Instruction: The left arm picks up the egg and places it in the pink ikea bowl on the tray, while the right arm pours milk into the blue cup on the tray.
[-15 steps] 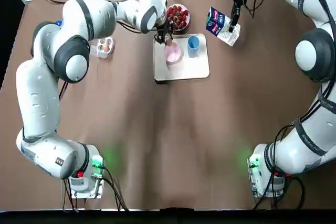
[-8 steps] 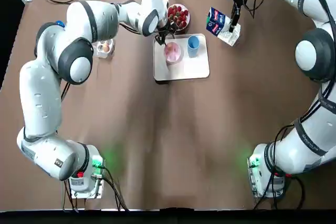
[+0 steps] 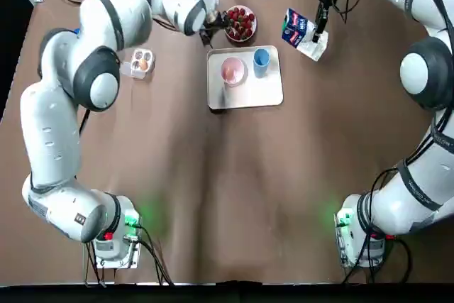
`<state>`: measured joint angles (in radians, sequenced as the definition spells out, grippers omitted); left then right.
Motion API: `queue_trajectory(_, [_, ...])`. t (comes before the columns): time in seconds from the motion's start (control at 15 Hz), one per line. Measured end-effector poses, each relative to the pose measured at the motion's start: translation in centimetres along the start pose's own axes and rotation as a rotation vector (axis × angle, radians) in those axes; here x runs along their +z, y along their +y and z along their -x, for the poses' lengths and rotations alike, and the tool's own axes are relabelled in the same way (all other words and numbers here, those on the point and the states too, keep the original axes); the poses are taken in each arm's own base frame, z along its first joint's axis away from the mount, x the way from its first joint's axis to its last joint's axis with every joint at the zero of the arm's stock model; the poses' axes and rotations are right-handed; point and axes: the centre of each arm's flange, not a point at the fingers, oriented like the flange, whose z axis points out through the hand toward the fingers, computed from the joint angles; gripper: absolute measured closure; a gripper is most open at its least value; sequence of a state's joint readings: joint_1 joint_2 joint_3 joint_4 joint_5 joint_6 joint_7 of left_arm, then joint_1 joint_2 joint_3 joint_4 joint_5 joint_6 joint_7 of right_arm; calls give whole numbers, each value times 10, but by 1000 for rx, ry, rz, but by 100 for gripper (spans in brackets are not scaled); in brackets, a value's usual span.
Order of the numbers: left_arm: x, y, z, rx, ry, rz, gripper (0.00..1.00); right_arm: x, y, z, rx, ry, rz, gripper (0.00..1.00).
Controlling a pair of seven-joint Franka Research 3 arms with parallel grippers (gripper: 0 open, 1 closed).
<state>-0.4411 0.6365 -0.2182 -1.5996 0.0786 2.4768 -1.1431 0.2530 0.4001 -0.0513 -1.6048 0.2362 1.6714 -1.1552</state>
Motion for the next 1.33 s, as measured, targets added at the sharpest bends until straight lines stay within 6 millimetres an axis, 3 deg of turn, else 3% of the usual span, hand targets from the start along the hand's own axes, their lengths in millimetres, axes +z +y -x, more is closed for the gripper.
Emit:
queue_trajectory(0.13, [-20,-19,-27,70,26,-100,1,-5,11,23,-23,14,1,46])
queue_trajectory(0.33, [-67,-49,-64,163,-3,-216,1,-14,32,71,-60,81,-5,46])
queue_trajectory(0.53, [-123,-82,-90,291,-65,-314,0,-22,53,136,-104,199,-10,46])
queue_trajectory(0.67, [-163,-103,-102,406,-113,-362,0,-18,67,181,-130,315,-23,46])
queue_trajectory(1.0, [-255,-151,-124,587,-171,-404,0,42,101,295,-202,588,-71,46])
queue_trajectory(1.07, [-291,-161,-124,627,-158,-404,0,63,108,319,-222,668,-70,45])
queue_trajectory(1.13, [-308,-163,-120,641,-145,-402,0,71,109,324,-237,701,-80,45])
queue_trajectory(1.2, [-308,-163,-120,641,-145,-402,0,71,109,324,-237,701,-80,45])
queue_trajectory(1.27, [-338,-164,-109,654,-121,-386,0,83,110,329,-255,753,-92,45])
queue_trajectory(1.33, [-348,-164,-105,658,-119,-382,0,86,112,332,-265,775,-86,46])
